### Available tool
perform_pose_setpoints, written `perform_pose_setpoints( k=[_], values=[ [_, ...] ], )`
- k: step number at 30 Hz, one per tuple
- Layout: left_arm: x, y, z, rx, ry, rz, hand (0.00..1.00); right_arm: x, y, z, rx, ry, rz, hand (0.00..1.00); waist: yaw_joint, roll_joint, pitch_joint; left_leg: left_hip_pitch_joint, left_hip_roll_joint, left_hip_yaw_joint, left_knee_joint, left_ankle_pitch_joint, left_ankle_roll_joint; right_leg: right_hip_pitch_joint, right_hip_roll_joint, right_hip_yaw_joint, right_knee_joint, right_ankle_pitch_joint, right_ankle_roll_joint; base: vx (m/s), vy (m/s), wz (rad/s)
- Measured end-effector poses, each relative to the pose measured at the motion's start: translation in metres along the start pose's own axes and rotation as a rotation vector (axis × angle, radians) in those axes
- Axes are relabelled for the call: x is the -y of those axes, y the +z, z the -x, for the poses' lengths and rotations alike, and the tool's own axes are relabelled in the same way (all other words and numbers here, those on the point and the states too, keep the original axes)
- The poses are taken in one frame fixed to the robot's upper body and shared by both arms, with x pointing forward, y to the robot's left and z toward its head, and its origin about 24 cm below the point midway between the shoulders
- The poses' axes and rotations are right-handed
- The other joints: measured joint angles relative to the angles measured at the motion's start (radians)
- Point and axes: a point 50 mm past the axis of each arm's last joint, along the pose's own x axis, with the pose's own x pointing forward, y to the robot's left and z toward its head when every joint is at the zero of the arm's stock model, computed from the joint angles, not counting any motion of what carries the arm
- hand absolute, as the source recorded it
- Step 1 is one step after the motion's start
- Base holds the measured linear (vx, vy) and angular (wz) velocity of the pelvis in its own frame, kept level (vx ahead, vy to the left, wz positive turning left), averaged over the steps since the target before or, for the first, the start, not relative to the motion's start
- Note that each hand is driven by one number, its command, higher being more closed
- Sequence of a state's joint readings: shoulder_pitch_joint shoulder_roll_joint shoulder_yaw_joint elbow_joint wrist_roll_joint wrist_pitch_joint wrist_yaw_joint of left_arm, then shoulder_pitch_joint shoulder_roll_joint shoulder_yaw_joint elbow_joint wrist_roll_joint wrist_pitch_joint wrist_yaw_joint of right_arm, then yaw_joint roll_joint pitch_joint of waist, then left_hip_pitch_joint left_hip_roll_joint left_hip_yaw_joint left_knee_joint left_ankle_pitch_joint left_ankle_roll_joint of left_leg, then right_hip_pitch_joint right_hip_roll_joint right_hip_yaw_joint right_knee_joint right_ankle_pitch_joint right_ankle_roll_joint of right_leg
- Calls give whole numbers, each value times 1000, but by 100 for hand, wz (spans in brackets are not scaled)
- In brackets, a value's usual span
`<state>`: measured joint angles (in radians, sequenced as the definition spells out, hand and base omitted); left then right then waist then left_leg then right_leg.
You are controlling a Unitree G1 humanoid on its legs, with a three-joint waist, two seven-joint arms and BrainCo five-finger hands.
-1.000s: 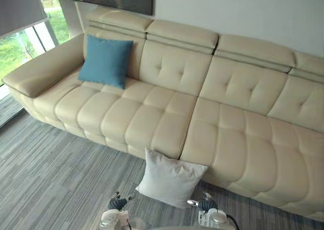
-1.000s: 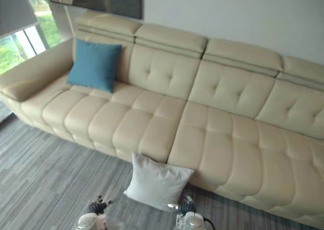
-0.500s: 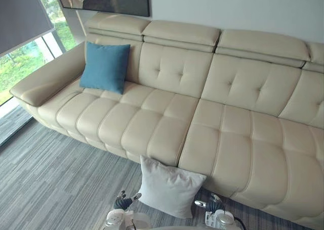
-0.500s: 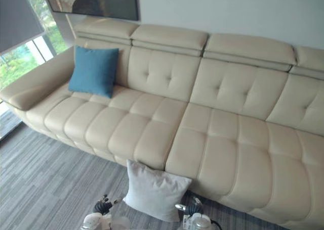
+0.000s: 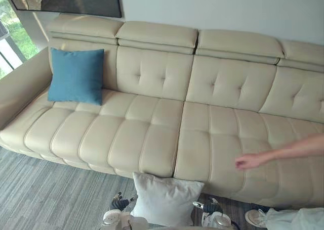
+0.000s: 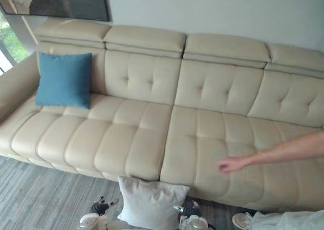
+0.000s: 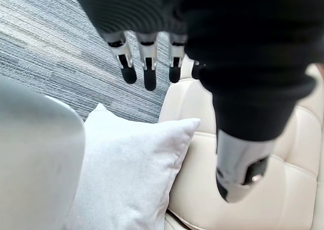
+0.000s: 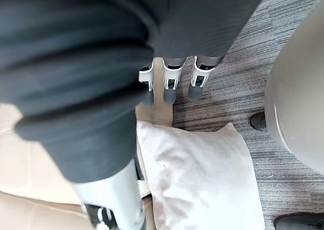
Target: Pick up cushions and gather them together orderly.
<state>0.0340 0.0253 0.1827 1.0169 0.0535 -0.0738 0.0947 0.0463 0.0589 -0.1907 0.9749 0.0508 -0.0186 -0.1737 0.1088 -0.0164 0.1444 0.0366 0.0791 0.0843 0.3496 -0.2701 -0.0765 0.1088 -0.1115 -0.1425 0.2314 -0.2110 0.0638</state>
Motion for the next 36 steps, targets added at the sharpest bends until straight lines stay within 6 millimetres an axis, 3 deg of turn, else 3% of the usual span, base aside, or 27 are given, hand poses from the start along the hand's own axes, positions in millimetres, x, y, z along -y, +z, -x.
perform_pose_setpoints(
  k=[4, 6, 8, 9, 13, 15, 17, 18, 27, 36],
  values=[
    [2, 16, -3, 44, 16, 33, 0, 7, 18, -5, 46, -31, -24, 0, 2, 10, 63, -81, 15, -11, 61, 0, 0, -128, 6, 2, 145, -16, -11, -65, -20, -1],
    [3, 44, -8, 122, 40, 79, 0, 16, 45, -10, 113, -73, -50, 0, 4, 11, 160, -230, 19, -27, 200, -4, 5, -264, 1, 10, 283, -42, -18, -155, -49, 6],
    [2, 60, -10, 164, 50, 100, 0, 21, 59, -12, 148, -98, -77, 0, 5, 8, 194, -322, 22, -47, 269, -7, 8, -354, 1, 12, 352, -52, -28, -213, -51, 0],
    [1, 78, -12, 213, 60, 123, 0, 23, 78, -14, 195, -117, -92, 0, 6, 3, 239, -398, 29, -57, 333, -15, 18, -430, 2, 15, 418, -65, -24, -205, -47, -4],
    [1, 115, -12, 306, 77, 210, 0, 23, 110, -13, 291, -137, -141, 0, 6, -1, 271, -559, 42, -80, 440, -75, 6, -586, 7, 16, 528, -123, -41, -228, -29, -1],
    [0, 148, -9, 400, 84, 264, 0, 15, 138, -11, 357, -126, -169, 0, 5, -4, 322, -652, 40, -103, 497, -88, 0, -676, 6, 16, 586, -145, -47, -245, -42, 5],
    [-2, 162, -7, 439, 92, 288, 0, 12, 150, -10, 382, -120, -191, 0, 5, -5, 329, -708, 36, -117, 515, -95, -9, -729, 5, 15, 608, -157, -44, -202, -38, 8],
    [-5, 179, -4, 482, 106, 308, 0, 6, 166, -6, 427, -115, -206, 0, 6, -9, 361, -760, 33, -124, 552, -95, -6, -782, 3, 15, 653, -160, -46, -164, -34, 8],
    [-7, 239, 9, 625, 118, 356, 0, -33, 234, 16, 591, -24, -246, 0, 10, -29, 402, -1026, 26, -176, 687, -73, -26, -1041, -2, -4, 815, -166, -68, -144, -50, 6],
    [17, 255, 20, 688, 47, 313, 0, -44, 239, 21, 624, 4, -202, 0, 5, -28, 403, -1037, 26, -185, 658, -31, -47, -1065, -1, -13, 816, -154, -85, -51, -44, 2]
  ],
)
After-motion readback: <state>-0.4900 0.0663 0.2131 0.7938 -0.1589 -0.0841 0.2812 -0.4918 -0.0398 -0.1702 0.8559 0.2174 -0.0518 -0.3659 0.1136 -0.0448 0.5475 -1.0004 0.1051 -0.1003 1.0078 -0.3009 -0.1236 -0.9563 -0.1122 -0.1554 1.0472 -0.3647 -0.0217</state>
